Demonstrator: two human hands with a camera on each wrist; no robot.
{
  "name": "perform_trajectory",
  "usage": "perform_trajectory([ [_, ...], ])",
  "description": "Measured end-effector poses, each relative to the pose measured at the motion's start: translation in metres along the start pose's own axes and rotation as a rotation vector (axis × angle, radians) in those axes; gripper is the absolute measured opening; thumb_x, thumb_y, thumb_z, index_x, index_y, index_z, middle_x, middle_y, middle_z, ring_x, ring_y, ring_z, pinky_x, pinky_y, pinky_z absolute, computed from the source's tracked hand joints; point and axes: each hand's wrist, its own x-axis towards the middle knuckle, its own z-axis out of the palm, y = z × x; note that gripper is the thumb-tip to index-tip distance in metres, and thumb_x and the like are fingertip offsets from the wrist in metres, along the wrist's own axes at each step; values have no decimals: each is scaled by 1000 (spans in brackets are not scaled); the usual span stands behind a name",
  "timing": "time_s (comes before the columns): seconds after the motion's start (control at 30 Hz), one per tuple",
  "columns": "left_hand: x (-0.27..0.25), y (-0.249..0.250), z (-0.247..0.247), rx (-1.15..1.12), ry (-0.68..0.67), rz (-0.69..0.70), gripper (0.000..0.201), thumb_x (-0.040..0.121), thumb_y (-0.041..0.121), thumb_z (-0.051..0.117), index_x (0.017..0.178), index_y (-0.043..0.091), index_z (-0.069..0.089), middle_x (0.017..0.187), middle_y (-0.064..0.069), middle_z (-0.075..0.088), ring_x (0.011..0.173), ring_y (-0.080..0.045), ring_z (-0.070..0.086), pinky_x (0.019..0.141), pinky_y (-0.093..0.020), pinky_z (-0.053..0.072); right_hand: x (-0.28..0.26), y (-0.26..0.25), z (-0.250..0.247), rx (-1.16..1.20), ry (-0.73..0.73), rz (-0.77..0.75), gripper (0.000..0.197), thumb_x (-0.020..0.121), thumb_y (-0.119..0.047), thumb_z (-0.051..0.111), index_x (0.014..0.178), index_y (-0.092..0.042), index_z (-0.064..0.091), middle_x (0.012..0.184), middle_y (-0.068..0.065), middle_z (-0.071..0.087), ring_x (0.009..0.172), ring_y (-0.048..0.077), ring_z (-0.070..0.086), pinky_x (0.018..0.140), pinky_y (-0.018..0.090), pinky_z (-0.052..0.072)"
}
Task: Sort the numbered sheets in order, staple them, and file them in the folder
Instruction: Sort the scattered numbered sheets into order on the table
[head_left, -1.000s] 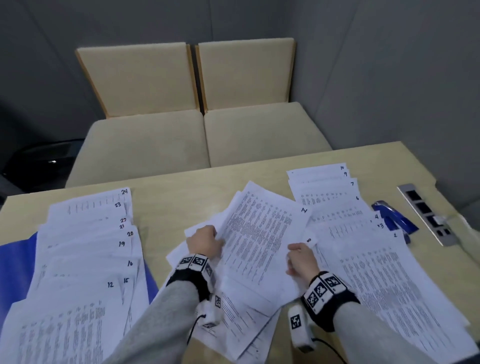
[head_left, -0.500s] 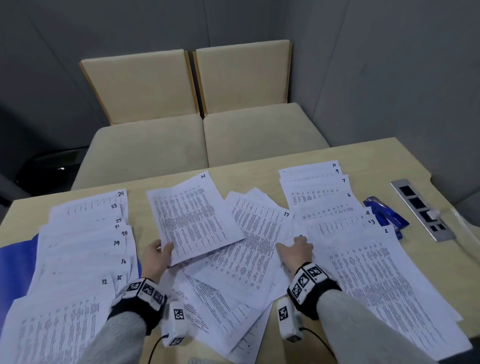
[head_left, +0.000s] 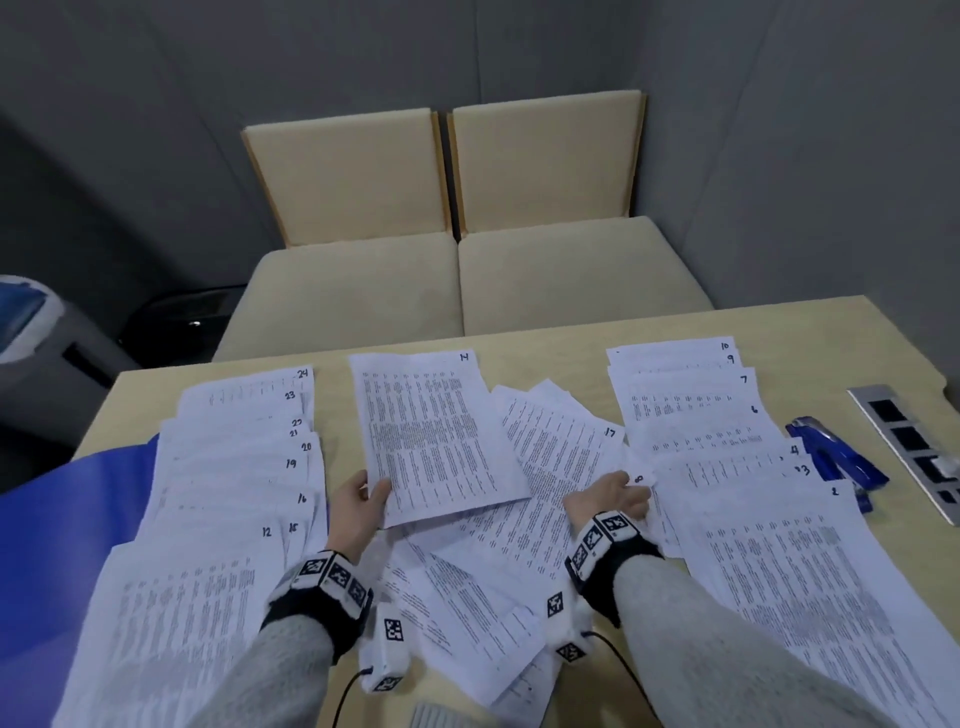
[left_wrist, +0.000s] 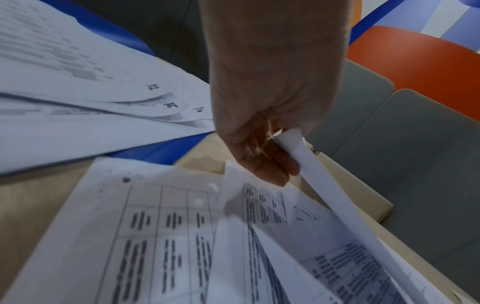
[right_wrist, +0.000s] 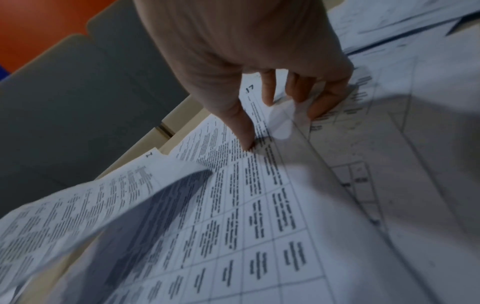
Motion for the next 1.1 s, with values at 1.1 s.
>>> perform_trajectory([
  [1.1,8,-35,-135,787,53,122,18,92,13,48,107,16,58,113,-7,56,103,-26,54,80,-35,46,-49,-44,5,365,-312,-344,33,90,0,44,120,-4,56,123,17,59,106,32,55,95,42,44],
])
